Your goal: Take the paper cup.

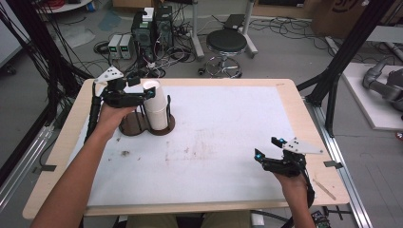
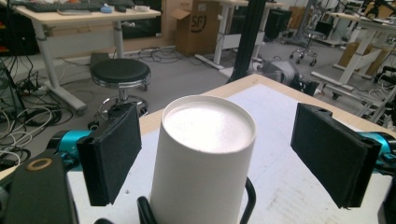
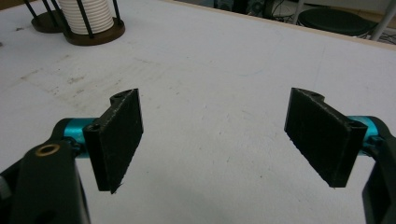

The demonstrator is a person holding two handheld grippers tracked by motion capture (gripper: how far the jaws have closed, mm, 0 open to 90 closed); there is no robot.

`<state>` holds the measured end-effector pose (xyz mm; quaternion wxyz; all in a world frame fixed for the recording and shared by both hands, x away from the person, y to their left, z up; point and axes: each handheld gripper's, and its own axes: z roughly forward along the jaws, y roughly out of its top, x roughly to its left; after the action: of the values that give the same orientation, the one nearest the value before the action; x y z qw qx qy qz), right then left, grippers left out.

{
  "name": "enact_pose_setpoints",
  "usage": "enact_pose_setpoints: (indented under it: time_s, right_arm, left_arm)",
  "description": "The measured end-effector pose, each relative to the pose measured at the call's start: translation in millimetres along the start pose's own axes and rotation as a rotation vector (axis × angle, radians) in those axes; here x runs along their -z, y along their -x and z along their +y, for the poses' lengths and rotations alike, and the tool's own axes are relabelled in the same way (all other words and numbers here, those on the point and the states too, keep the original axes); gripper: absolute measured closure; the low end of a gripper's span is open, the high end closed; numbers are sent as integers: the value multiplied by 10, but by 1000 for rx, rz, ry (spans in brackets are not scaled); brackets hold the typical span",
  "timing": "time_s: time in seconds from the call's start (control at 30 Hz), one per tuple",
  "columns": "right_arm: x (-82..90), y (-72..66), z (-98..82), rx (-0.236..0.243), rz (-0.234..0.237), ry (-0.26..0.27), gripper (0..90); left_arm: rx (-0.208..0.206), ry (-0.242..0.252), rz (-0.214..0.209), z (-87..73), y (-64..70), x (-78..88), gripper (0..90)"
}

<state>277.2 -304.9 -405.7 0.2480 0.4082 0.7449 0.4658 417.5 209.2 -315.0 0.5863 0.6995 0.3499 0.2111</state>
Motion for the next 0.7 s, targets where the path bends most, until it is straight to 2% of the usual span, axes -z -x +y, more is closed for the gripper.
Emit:
enact_pose_setpoints:
  time_s: [0.03, 0.1, 0.27, 0.4, 0.53, 0.7]
  right_arm:
    - [3, 4, -1, 1, 1, 0, 198]
    - [7, 12, -5, 2, -1, -1, 198]
    - [17, 19, -11, 2, -1, 1, 198]
    - [23, 20, -12, 1, -1, 2, 198]
    - [27, 23, -12, -3, 0, 0, 198]
    - [33, 24, -16, -1, 1, -4, 198]
  left_arm:
    - [-1, -16, 16, 7, 0, -78, 161]
    - [0, -21, 23, 1, -6, -136, 161]
    - [6, -65, 46, -61, -21, -257, 183]
    - [15, -77, 65, -93, -23, -338, 207]
    - [29, -79, 67, -106, -35, -371, 230]
    - [23, -78, 49, -106, -14, -388, 293]
